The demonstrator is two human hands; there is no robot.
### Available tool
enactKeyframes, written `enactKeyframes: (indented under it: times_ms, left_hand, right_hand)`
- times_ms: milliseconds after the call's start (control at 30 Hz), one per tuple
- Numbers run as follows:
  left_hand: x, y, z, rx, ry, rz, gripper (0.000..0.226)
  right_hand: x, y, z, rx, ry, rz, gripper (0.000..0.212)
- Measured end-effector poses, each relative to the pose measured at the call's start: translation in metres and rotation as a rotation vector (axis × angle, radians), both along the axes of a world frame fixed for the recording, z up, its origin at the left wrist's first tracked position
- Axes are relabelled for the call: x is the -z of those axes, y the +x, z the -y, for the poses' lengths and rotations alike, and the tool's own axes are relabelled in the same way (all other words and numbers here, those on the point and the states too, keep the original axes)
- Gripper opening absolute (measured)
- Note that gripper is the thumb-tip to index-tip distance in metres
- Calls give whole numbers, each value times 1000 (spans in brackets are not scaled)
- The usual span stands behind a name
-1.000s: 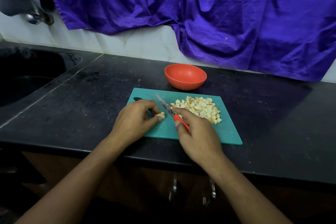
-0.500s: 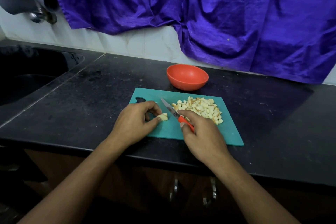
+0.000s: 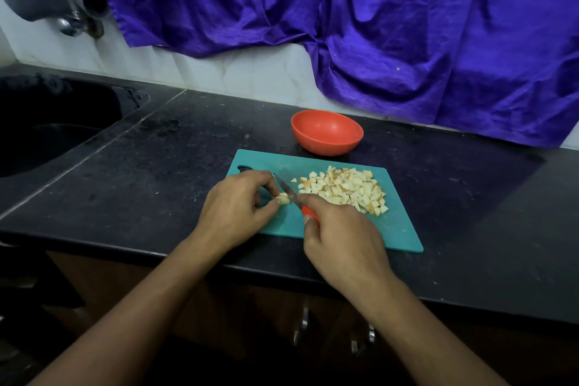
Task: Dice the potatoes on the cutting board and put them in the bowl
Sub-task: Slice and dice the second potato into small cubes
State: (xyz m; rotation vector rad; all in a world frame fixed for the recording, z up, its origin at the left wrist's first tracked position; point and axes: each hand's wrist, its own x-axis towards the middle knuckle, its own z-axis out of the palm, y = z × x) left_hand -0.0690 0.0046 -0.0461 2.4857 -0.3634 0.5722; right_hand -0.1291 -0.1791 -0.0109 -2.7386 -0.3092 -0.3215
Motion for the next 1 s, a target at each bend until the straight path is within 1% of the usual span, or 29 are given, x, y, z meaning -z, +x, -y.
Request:
enactKeyframes:
  times_ms: [233, 333, 433, 533, 567, 667, 733, 833, 933, 1000]
  left_hand:
    - [0, 2, 0, 3, -28, -30, 12]
    - [0, 2, 0, -11, -31, -38, 10]
    - [0, 3, 0, -22, -8, -43, 9]
    - [-1, 2, 1, -39, -10, -61, 8]
    - [-2, 2, 1, -41, -17, -69, 8]
    - [-2, 2, 1, -53, -43, -78, 9]
    - [-2, 2, 1, -59, -65, -80, 9]
    - [-3, 2, 2, -60, -86, -93, 8]
    - [-2, 1, 1, -63, -101, -90, 9]
    - [-1, 1, 1, -63, -108, -91, 11]
  right_hand:
    - [-8, -5, -8, 6, -83, -11, 48]
    - [-21, 1, -13, 7, -115, -71, 42]
    - [-34, 12, -23, 26, -190, -133, 35]
    - [-36, 13, -31, 30, -229, -140, 31]
    - [-32, 11, -32, 23, -233, -125, 35]
    - [-8, -3, -25, -20, -275, -44, 54]
    - [7, -11, -19, -50, -299, -17, 60]
    - [15, -10, -6, -53, -238, 4, 56]
    - [8, -3, 7, 14, -9, -70, 45]
    - [-1, 1, 10, 53, 88, -107, 41]
